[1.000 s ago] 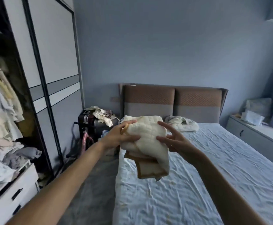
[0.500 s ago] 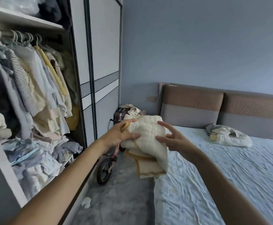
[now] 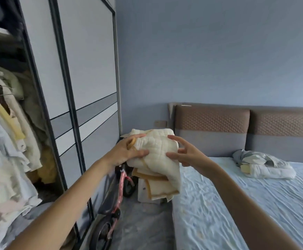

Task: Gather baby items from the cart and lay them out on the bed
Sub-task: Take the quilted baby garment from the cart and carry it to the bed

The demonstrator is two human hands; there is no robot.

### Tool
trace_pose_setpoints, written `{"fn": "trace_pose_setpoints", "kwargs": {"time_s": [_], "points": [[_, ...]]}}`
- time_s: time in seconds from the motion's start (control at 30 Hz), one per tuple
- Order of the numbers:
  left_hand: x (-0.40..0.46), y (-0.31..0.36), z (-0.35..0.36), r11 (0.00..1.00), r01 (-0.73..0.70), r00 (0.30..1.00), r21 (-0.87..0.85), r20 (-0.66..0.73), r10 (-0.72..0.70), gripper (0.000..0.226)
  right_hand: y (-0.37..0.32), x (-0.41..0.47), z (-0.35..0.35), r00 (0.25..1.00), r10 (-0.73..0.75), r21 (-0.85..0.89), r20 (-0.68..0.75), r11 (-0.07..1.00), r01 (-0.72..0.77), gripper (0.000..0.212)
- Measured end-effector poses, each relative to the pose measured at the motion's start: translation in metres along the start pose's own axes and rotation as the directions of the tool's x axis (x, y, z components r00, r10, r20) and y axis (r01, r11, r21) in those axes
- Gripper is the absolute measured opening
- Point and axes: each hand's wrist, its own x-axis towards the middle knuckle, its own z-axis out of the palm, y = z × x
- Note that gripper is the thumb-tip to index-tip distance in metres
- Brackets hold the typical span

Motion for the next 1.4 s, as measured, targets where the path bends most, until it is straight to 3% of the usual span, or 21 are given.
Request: {"fn": "trace_pose_setpoints", "kwargs": {"time_s": [0.33, 0.6, 0.8, 1.13, 1.4], "points": [[0.255, -0.056, -0.003, 0.998, -0.009, 0.995, -0.062, 0.097, 0.015, 0.057, 0.054, 0.181, -0.128, 0.993, 0.081, -0.015, -0.091, 0.996, -0.083, 0.067], [0.456, -0.133, -0.002, 0.985, -0.125, 0.976, -0.122, 0.163, 0.144, 0.056, 0.121, 0.328, -0.216, 0.965, 0.136, 0.018, -0.224, 0.991, -0.136, 0.068], [0.613, -0.171, -0.008, 0.984, -0.100, 0.937, -0.147, 0.319, 0.143, 0.052, 0.162, 0.428, -0.268, 0.911, 0.212, 0.023, -0.353, 0.976, -0.218, 0.071], [0.824, -0.189, 0.109, 0.977, -0.054, 0.746, -0.208, 0.641, 0.177, 0.061, 0.222, 0.467, -0.410, 0.746, 0.258, 0.094, -0.614, 0.962, -0.256, 0.068], [0.962, -0.195, 0.242, 0.985, -0.051, 0.512, -0.168, 0.842, 0.170, 0.059, 0.287, 0.467, -0.525, 0.575, 0.281, 0.181, -0.768, 0.957, -0.225, 0.064]]}}
